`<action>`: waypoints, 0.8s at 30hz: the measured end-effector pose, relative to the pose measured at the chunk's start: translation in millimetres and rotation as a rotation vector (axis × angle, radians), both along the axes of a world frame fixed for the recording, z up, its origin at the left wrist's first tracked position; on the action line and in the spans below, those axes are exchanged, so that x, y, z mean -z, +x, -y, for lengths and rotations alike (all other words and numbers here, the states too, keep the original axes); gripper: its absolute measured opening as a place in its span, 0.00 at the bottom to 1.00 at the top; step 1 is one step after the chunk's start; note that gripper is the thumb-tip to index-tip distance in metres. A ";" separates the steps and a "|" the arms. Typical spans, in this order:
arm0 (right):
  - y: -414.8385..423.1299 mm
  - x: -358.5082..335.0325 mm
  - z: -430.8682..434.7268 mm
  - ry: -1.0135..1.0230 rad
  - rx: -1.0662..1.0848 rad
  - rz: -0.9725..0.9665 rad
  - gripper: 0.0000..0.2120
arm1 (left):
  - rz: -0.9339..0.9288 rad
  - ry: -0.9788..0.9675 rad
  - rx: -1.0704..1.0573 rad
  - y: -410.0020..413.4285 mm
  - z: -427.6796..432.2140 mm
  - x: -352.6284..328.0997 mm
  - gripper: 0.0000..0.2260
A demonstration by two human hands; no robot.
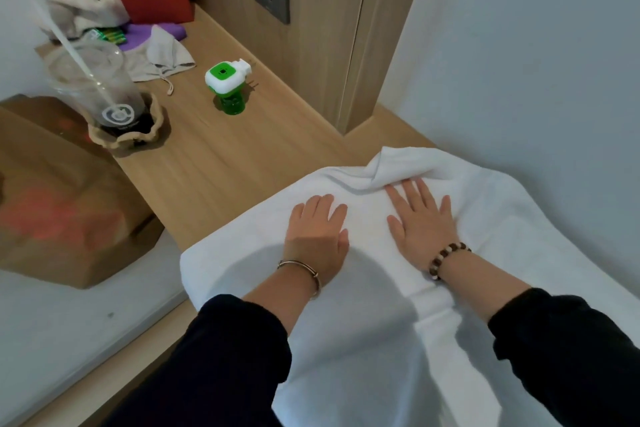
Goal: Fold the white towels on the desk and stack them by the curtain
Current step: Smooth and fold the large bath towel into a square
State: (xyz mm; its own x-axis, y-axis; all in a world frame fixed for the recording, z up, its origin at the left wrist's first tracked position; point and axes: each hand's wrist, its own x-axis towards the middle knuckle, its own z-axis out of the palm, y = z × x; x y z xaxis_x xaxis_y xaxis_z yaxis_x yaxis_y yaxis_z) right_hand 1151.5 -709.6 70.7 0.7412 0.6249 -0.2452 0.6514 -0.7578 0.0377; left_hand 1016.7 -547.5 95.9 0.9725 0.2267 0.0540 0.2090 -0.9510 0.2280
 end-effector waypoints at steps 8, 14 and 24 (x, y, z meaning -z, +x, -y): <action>52.4 -41.0 -37.7 0.801 0.107 0.246 0.15 | -0.195 0.048 -0.047 22.6 -2.3 30.8 0.28; 137.7 -50.1 -72.5 0.231 0.400 -0.280 0.22 | -0.200 0.036 -0.061 23.3 -2.8 30.7 0.28; 136.9 -54.1 -93.4 0.008 0.336 -0.190 0.10 | -0.189 0.029 -0.073 23.6 -3.5 29.3 0.29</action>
State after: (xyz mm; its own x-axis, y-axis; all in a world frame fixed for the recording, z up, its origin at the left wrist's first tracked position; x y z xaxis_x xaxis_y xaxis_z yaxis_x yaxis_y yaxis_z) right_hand 1288.4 -616.3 124.8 0.8469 0.3572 -0.3940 0.3612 -0.9301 -0.0669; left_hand 1040.4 -544.0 66.6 0.9469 0.2984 -0.1200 0.3145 -0.9372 0.1510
